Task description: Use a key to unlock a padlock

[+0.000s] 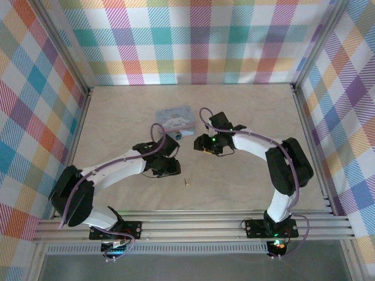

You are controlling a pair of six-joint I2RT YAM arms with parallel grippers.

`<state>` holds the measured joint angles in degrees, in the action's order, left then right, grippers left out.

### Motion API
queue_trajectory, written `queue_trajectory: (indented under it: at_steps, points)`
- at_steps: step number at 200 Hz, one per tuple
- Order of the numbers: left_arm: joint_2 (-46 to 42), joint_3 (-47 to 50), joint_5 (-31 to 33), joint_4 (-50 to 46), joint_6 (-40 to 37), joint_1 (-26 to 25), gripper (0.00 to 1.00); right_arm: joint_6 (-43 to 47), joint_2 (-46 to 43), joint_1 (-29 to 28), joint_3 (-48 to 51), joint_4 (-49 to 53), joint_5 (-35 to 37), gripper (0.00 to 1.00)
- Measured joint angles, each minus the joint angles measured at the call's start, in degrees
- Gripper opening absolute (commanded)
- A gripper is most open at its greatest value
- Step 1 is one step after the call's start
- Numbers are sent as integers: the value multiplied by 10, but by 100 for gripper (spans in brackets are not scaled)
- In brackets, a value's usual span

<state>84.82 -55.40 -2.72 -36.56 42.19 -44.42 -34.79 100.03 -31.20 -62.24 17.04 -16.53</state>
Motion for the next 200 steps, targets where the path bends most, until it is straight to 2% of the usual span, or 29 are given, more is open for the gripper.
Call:
queue_trajectory:
  at_steps: [29, 70, 112, 162, 172, 200]
  points:
    - [79, -60, 38, -22, 20, -68, 30, -18, -37, -5, 74, -21, 1, 54]
    - [157, -120, 69, -52, 22, -123, 32, -33, -65, -11, 130, -39, 5, 54]
    - [189, -147, 104, -87, 22, -144, 34, -34, -72, -11, 138, -44, 9, 54]
    - [195, -135, 107, -82, 33, -148, 34, -34, -76, -11, 139, -44, 11, 55]
    - [195, -124, 101, -71, 34, -148, 31, -34, -76, -11, 142, -45, 11, 55]
    - [195, -104, 97, -57, 34, -148, 13, -34, -77, -11, 148, -44, 12, 55]
